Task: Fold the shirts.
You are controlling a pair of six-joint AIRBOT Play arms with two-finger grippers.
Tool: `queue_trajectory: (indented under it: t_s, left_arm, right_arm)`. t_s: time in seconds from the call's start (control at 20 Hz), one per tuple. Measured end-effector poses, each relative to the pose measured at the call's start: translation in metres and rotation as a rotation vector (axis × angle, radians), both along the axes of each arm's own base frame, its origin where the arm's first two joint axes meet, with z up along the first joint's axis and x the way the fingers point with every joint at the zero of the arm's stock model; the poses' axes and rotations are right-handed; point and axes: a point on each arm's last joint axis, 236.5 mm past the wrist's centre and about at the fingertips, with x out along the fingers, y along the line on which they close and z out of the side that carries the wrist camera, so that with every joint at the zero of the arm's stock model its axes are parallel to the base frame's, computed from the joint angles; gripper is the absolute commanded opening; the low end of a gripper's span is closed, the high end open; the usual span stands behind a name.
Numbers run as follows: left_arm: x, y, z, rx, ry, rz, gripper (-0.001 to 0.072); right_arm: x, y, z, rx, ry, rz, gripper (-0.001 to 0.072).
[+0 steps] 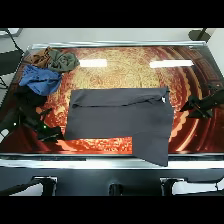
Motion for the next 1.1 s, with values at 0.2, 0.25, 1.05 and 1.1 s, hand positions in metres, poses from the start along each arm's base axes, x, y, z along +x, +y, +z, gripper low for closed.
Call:
queue_trajectory:
  t_s: [0.2, 0.25, 1.05, 1.1]
  left_arm:
    - [0.010, -0.009, -0.016, -0.008, -0.088, 0.053, 0.0393]
    - [0.013, -0.011, -0.017, -0.010, -0.102, 0.065, 0.0372]
    - [0.039, -0.020, -0.027, 0.021, -0.210, 0.150, 0.0027]
    - [0.038, -0.020, -0.027, 0.021, -0.208, 0.149, 0.0027]
  right_arm:
    - [-0.004, 0.002, -0.002, 0.011, 0.000, 0.011, 0.0473]
    - [-0.004, 0.003, -0.002, 0.013, -0.001, 0.013, 0.0473]
    - [-0.045, 0.029, -0.066, 0.090, 0.092, 0.037, 0.0375]
    - [-0.046, 0.029, -0.071, 0.090, 0.091, 0.040, 0.0368]
